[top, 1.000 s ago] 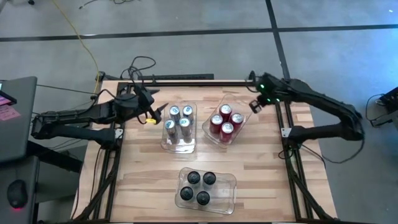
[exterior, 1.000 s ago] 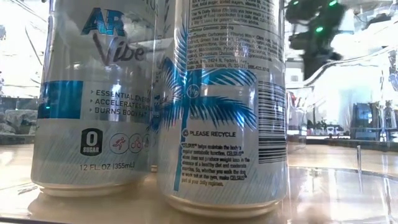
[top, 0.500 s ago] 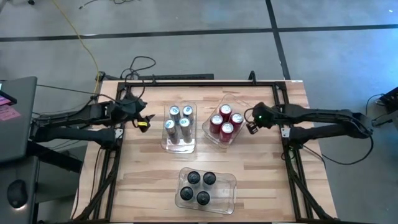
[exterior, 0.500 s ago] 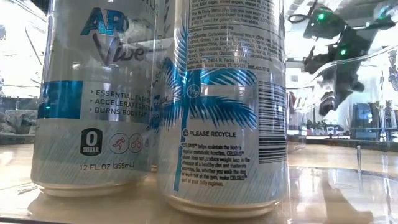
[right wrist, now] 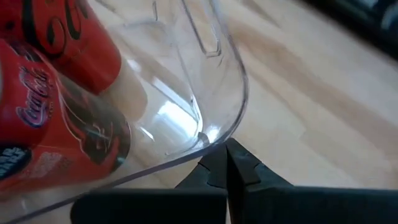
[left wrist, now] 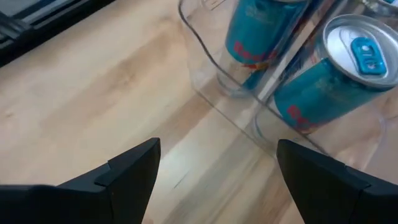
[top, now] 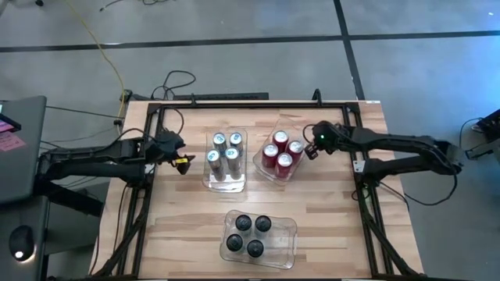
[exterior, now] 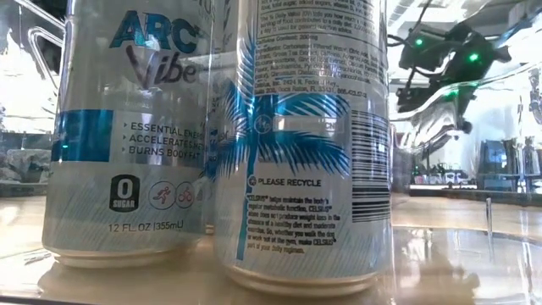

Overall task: Sort soda cans
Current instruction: Move the top right transparent bin to the center of the table

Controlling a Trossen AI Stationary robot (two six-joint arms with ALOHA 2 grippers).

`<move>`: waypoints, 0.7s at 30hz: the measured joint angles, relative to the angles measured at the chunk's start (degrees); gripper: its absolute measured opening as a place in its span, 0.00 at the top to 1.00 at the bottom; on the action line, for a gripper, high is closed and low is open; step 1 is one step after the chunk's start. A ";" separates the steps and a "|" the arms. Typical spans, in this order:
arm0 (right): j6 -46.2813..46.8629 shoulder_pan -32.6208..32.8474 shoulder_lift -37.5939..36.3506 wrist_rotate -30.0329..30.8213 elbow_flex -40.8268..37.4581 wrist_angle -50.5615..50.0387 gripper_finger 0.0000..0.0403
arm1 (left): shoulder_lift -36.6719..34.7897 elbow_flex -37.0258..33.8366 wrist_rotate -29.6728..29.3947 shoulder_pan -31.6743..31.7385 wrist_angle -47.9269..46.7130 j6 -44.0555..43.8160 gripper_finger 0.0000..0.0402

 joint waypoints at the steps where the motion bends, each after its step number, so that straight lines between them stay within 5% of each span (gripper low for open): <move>1: -1.41 -0.64 0.35 -0.46 0.00 1.56 0.98 | 0.06 -0.16 0.24 -0.12 0.54 -0.05 0.21; 21: -25.26 -13.80 14.68 -18.67 0.04 29.99 0.98 | 0.02 -0.16 0.26 -0.27 0.84 -2.34 0.21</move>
